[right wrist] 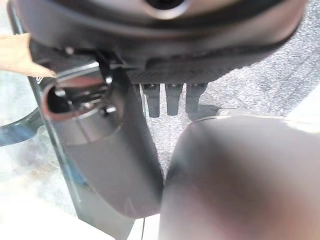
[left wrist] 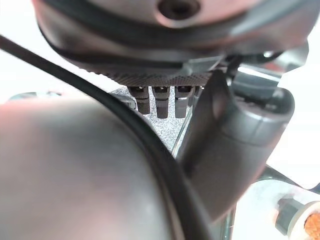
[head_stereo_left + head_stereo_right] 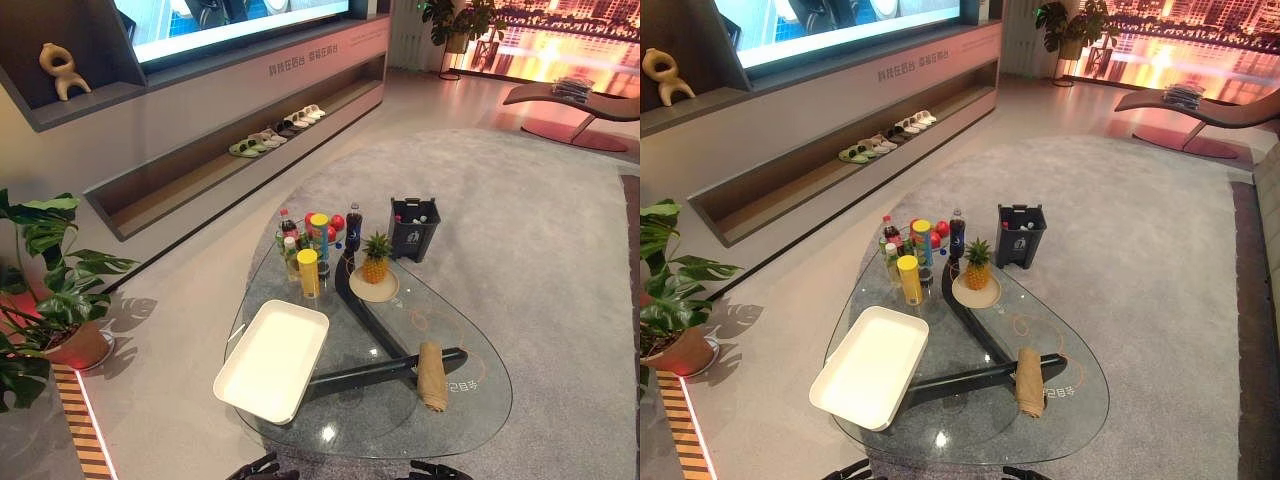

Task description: Wipe the table with a cloth and put it in the basket.

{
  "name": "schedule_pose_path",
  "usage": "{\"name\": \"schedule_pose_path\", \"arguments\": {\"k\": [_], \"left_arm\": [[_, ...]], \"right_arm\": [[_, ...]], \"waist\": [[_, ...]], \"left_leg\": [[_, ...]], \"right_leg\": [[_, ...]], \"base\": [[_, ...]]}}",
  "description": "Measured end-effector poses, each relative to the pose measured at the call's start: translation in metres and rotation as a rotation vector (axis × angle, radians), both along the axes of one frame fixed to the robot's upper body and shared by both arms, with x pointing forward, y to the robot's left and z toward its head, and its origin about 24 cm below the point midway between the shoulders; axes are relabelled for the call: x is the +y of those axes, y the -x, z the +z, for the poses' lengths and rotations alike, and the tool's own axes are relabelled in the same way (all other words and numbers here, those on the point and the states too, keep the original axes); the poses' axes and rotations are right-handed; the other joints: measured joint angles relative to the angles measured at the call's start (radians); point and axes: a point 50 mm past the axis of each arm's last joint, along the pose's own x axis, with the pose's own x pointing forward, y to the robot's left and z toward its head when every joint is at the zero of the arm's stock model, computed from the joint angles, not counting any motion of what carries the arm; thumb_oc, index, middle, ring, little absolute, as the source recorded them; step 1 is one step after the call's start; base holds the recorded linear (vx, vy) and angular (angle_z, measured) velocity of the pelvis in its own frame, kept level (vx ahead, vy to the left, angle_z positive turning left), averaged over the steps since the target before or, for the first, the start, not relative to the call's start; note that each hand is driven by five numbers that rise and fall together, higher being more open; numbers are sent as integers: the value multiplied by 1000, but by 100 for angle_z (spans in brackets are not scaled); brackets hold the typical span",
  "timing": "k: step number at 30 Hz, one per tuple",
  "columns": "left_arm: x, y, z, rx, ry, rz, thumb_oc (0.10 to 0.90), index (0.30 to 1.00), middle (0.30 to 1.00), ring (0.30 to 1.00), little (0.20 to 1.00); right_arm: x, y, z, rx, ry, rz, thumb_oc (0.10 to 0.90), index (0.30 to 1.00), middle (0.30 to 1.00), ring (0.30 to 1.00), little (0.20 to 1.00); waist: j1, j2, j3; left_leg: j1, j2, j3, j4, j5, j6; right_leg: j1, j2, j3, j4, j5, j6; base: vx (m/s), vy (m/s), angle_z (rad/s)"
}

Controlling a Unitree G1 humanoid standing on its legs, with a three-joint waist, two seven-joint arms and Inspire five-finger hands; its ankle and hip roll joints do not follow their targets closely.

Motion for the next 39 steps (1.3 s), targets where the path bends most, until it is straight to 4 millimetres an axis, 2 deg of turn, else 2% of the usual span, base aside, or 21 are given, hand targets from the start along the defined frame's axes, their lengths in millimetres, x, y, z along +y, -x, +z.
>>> {"name": "schedule_pose_path", "arguments": {"k": [5,9,12,14,17,19,24,31,35,39], "left_arm": [[-1,-6,2,-28,-3,-40,800,900,900,900,900],[-2,-14,4,-60,2,-59,800,900,900,900,900],[-3,-32,10,-123,22,-43,800,900,900,900,900],[-3,-42,13,-152,24,-50,800,900,900,900,900],[-15,-76,24,-250,59,-75,800,900,900,900,900],[-20,-94,31,-303,70,-81,800,900,900,900,900],[-25,-120,44,-380,81,-78,800,900,900,900,900],[-32,-149,59,-455,91,-105,800,900,900,900,900],[-36,-157,64,-481,101,-116,800,900,900,900,900],[-39,-163,68,-502,110,-123,800,900,900,900,900]], "right_arm": [[-1,-14,5,-106,59,-4,800,900,900,900,900],[5,-43,15,-241,127,-4,800,900,900,900,900],[16,-80,34,-407,172,-27,800,900,900,900,900],[22,-98,45,-484,203,-37,800,900,900,900,900],[31,-141,82,-675,265,-77,800,900,900,900,900],[33,-155,98,-744,304,-111,800,900,900,900,900],[39,-183,133,-896,388,-193,800,900,900,900,900],[35,-210,172,-1033,560,-309,800,900,900,900,900],[33,-224,193,-1091,651,-366,800,900,900,900,900],[36,-235,213,-1133,692,-414,800,900,900,900,900]], "waist": [[1,0,16],[1,-1,26],[-1,-3,63],[-2,-7,86],[-8,-9,172],[-10,-15,211],[-37,-19,285],[-56,4,395],[-56,26,423],[-56,30,439]], "left_leg": [[-14,0,0,0,0,0],[-51,0,0,1,2,-2],[-108,-1,3,19,6,1],[-142,-2,3,36,9,4],[-214,-3,5,55,23,13],[-229,-5,8,55,28,13],[-276,-8,27,55,37,14],[-347,-13,29,89,40,18],[-400,-15,30,112,43,20],[-450,-18,31,139,44,20]], "right_leg": [[-14,0,1,0,3,-1],[-52,1,5,1,12,-5],[-101,2,14,6,31,-3],[-131,1,14,10,37,-3],[-199,-1,19,34,52,2],[-219,-3,21,39,57,4],[-290,-8,43,78,58,10],[-371,-17,44,131,54,16],[-429,-21,46,165,53,18],[-492,-25,48,219,40,18]], "base": [[9,-4,0],[-71,-22,-3],[-178,-6,-4],[-202,13,0],[-174,42,-4],[-99,53,-3],[-91,58,-10],[-38,46,-2],[-32,64,-1],[-10,54,-1]]}}
